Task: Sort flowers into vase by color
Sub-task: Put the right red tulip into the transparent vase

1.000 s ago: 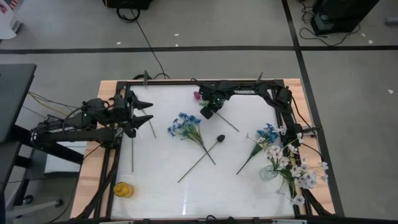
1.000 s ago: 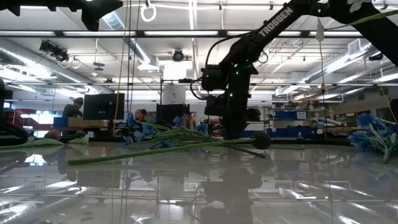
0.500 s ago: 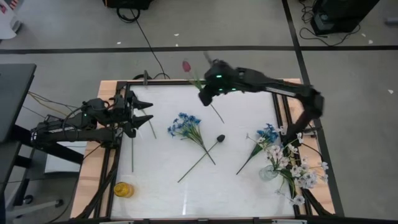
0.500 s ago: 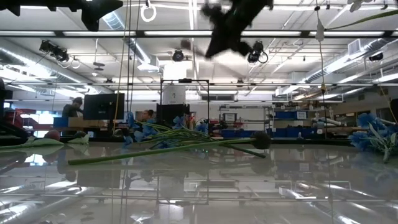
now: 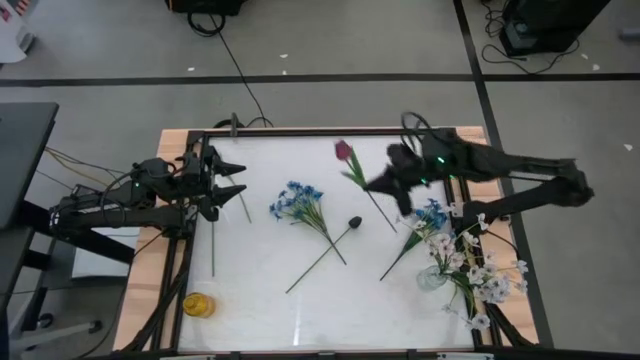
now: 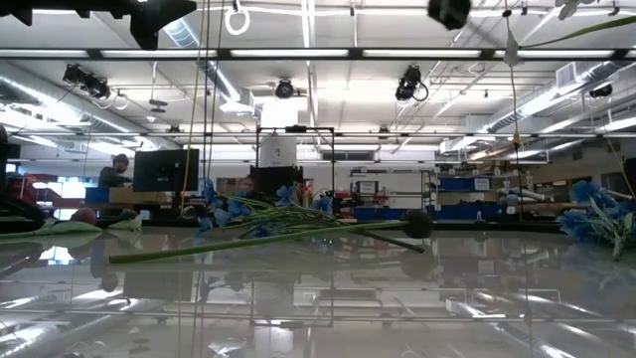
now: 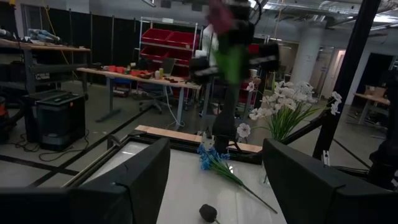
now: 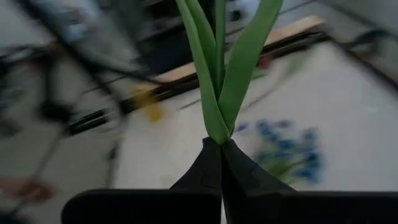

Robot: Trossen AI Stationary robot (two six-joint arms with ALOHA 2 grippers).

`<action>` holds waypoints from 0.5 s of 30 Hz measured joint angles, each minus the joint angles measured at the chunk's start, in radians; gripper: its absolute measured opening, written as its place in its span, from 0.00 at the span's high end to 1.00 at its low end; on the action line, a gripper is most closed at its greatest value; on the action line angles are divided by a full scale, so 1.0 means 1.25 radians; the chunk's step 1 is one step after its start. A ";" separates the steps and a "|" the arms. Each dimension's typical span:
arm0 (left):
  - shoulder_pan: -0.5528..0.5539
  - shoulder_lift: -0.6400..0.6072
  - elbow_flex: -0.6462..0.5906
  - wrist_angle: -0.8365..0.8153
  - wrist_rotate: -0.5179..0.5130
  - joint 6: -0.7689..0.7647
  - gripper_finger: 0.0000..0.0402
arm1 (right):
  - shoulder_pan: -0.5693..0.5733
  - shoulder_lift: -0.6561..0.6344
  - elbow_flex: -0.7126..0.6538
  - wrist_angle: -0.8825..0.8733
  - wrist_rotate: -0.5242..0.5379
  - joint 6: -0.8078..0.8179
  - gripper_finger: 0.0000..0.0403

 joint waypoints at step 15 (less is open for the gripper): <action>0.000 0.000 0.000 0.000 0.000 0.000 0.35 | 0.247 -0.267 -0.266 0.108 -0.049 -0.011 1.00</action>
